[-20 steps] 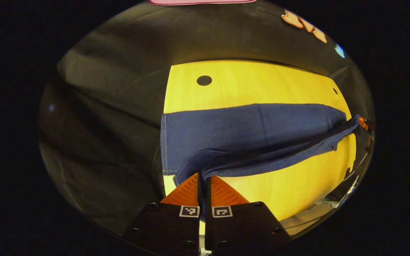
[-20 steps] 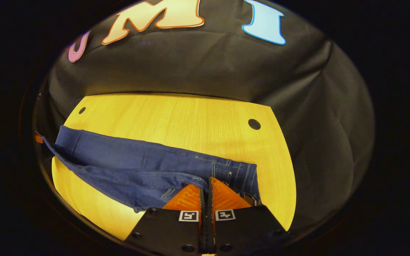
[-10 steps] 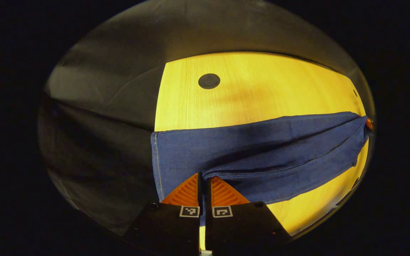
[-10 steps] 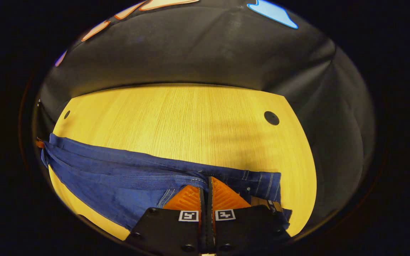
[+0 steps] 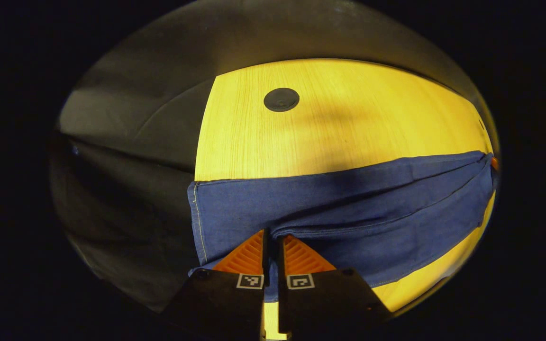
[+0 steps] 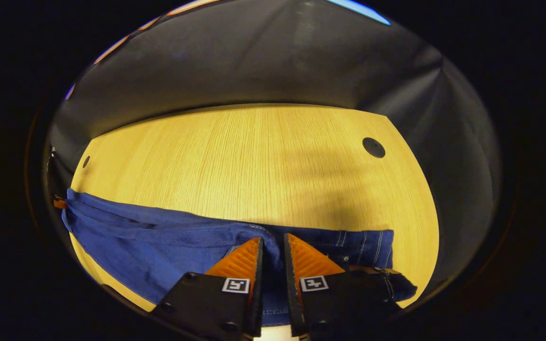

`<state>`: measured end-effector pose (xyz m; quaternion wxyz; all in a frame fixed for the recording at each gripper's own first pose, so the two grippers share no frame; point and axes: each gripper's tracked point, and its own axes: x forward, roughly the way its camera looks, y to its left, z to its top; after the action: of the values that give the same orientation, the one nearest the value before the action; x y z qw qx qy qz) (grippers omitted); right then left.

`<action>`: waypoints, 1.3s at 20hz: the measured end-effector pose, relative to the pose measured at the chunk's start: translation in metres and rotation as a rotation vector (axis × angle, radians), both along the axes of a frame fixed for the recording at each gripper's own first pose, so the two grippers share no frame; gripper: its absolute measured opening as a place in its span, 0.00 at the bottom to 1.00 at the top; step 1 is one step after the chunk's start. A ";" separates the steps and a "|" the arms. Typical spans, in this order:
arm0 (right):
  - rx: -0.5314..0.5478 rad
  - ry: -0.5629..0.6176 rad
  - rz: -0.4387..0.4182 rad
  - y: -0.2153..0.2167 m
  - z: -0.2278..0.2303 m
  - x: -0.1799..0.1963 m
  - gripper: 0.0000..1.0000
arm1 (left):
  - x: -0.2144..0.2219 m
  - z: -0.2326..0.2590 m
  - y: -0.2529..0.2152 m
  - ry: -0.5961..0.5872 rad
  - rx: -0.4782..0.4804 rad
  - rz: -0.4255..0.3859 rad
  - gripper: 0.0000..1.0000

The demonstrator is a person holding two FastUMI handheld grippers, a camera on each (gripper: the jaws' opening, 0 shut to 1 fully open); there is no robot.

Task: Grasp the waist and the cuffs of the jeans and fold them to make the two legs overlap; first hold the waist and fold one-third of the jeans toward the cuffs, then hold the cuffs and fold the remaining one-third in the same direction to finish folding.

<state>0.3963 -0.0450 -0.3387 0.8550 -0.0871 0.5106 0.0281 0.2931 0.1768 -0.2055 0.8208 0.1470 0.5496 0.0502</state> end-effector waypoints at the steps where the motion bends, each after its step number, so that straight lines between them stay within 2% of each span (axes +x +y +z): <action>1: -0.002 -0.008 0.001 -0.003 -0.001 0.002 0.27 | 0.003 0.001 0.006 -0.009 0.019 0.001 0.11; 3: 0.015 -0.023 -0.003 -0.002 -0.002 0.006 0.47 | 0.007 0.006 0.015 -0.034 0.051 0.004 0.46; 4: 0.024 -0.031 -0.006 -0.001 0.001 0.008 0.56 | 0.011 0.011 0.019 -0.050 0.060 0.005 0.56; 5: 0.029 -0.042 -0.007 -0.001 0.005 0.009 0.65 | 0.013 0.015 0.025 -0.063 0.074 0.008 0.72; 6: 0.034 -0.053 -0.005 0.000 0.007 0.012 0.73 | 0.012 0.018 0.029 -0.072 0.086 0.010 0.80; 7: 0.039 -0.063 0.002 -0.002 0.009 0.013 0.78 | 0.010 0.021 0.031 -0.071 0.089 0.010 0.96; 8: 0.037 -0.070 0.010 -0.004 0.009 0.014 0.82 | 0.008 0.023 0.030 -0.067 0.085 0.006 1.00; 9: 0.037 -0.073 0.014 -0.004 0.010 0.014 0.86 | 0.007 0.026 0.030 -0.067 0.083 0.000 0.95; 10: 0.045 -0.071 0.013 -0.003 0.011 0.013 0.86 | 0.007 0.029 0.030 -0.072 0.082 -0.008 1.00; 11: 0.054 -0.067 0.013 -0.003 0.011 0.013 0.90 | 0.006 0.032 0.028 -0.070 0.084 -0.018 0.95; 13: 0.071 -0.060 0.008 -0.004 0.014 0.012 0.88 | 0.006 0.038 0.030 -0.071 0.098 -0.039 0.95; 14: 0.082 -0.057 0.010 -0.005 0.016 0.012 0.89 | 0.007 0.041 0.029 -0.069 0.109 -0.048 1.00; 15: 0.095 -0.045 0.011 -0.004 0.019 0.009 0.93 | 0.008 0.043 0.028 -0.072 0.122 -0.057 1.00; 16: 0.112 -0.034 0.016 -0.004 0.022 0.006 0.93 | 0.010 0.044 0.028 -0.076 0.135 -0.059 0.95; 17: 0.120 -0.026 0.023 -0.004 0.025 0.003 0.94 | 0.011 0.044 0.028 -0.075 0.147 -0.061 1.00; 18: 0.127 -0.012 0.034 -0.005 0.026 0.000 0.95 | 0.013 0.045 0.026 -0.076 0.157 -0.058 0.95; 19: 0.131 0.008 0.053 -0.004 0.026 -0.006 0.97 | 0.014 0.044 0.024 -0.075 0.159 -0.054 0.96; 24: 0.021 0.033 0.186 -0.019 0.032 -0.035 0.95 | 0.007 0.042 -0.008 -0.092 0.091 -0.069 0.96; 26: -0.021 0.018 0.227 -0.024 0.039 -0.046 0.98 | 0.001 0.050 -0.015 -0.110 0.092 -0.092 0.96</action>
<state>0.3504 -0.0685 -0.2996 0.8408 -0.1530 0.5051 0.1202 0.2938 0.1613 -0.1551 0.8437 0.2066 0.4933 0.0454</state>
